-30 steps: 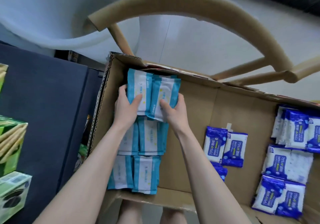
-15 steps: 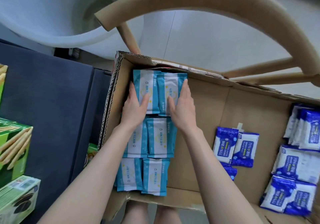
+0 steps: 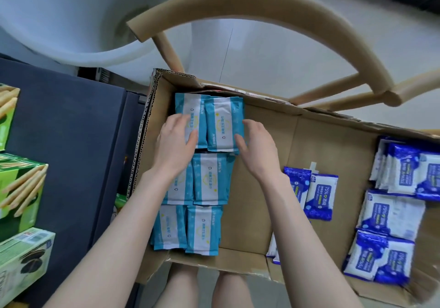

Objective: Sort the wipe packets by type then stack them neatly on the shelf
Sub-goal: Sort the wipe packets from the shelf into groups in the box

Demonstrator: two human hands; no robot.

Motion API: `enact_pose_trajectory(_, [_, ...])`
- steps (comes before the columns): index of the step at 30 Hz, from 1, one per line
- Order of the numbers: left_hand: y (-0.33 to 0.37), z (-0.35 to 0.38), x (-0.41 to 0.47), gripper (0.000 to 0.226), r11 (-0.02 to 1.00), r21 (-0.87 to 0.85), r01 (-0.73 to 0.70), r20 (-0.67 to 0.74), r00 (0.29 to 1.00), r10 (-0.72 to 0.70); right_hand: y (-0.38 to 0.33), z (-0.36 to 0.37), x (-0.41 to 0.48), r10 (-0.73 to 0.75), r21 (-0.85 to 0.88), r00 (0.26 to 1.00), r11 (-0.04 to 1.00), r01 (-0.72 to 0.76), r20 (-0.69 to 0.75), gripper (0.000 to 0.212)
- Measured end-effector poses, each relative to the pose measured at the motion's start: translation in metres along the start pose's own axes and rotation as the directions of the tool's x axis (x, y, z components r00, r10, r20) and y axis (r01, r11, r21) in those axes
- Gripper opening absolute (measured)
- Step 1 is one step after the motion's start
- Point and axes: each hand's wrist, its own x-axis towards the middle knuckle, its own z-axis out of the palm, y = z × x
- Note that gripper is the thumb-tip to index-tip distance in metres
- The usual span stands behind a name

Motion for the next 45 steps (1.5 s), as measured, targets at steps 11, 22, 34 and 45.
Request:
enact_pose_trajectory(11, [0.069,0.081,-0.117,0.037,0.994,0.001,-0.112,0.077,0.991,0.112,0.108,-0.033,-0.126,0.106,0.156,0.989,0.984,-0.09,-0.101,0.029])
enact_pose_trajectory(22, [0.104,0.232,-0.241,0.024,0.981,-0.065,0.182,0.171,0.971,-0.169,0.262,-0.021,-0.229,0.141,0.135,0.984,0.979,-0.155,0.106,0.029])
enact_pose_trajectory(34, [0.081,0.301,-0.238,0.043,0.843,-0.162,0.513,0.215,0.852,-0.477,0.298,0.047,-0.218,0.3,0.347,0.903,0.848,-0.401,0.308,0.037])
enact_pose_trajectory(45, [0.08,0.306,-0.228,0.017,0.686,-0.453,0.57,0.415,0.815,-0.405,0.296,0.063,-0.207,0.346,0.679,0.815,0.451,-0.579,0.465,0.022])
